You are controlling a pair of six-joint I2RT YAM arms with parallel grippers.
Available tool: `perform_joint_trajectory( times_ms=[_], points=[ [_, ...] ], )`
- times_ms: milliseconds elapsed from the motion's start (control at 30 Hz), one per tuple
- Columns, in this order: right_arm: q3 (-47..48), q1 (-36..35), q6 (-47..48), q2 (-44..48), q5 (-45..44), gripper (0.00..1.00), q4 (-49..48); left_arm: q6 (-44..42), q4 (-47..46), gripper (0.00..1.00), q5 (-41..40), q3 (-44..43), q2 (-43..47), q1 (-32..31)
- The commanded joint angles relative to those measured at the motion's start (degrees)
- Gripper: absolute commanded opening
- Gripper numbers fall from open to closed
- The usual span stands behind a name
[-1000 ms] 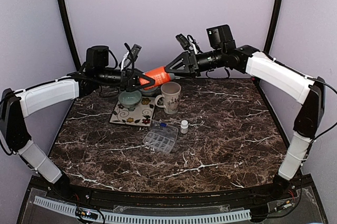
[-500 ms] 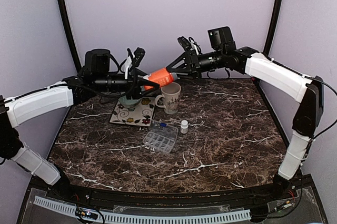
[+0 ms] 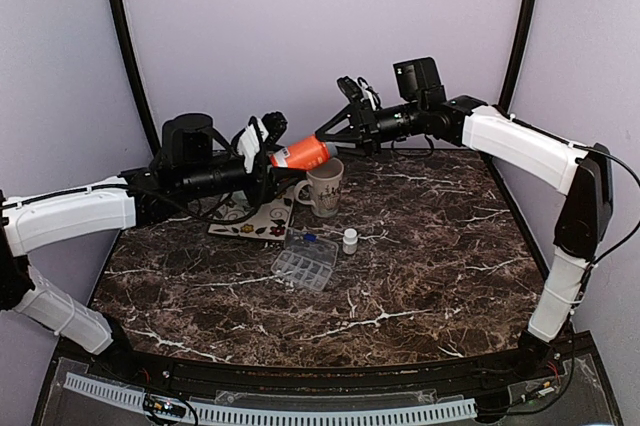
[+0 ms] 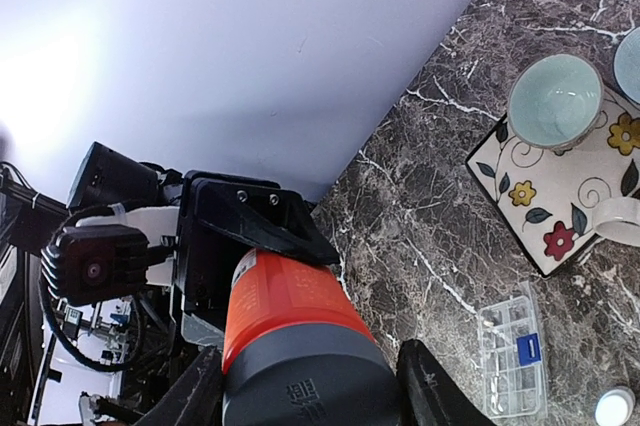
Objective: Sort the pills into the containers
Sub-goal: Pass from the left arm to the right
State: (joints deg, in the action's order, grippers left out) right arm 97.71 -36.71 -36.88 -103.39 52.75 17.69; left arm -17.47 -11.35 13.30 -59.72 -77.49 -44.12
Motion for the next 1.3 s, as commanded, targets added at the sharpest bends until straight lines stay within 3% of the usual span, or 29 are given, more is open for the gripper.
perform_joint_trajectory(
  times_ms=[0, 600, 833, 1267],
  points=[
    [-1.16, -1.97, -9.34, -1.09, -1.83, 0.01, 2.45, -15.23, -10.38, 0.03, -11.33, 2.00, 0.70, -3.91],
    [-1.16, -1.96, -9.52, -0.87, -2.72, 0.00, 3.61, -39.43, -35.51, 0.08, -34.17, 10.72, -3.26, -11.84],
    [-0.93, -1.96, -9.18, -0.50, -3.30, 0.00, 3.84, -37.46, -34.49, 0.13, -35.10, 11.22, -2.57, -11.87],
    [-0.64, -1.96, -9.40, 0.10, -3.58, 0.00, 3.43, -30.91, -27.50, 0.45, -32.90, 11.30, 0.01, -11.78]
  ],
)
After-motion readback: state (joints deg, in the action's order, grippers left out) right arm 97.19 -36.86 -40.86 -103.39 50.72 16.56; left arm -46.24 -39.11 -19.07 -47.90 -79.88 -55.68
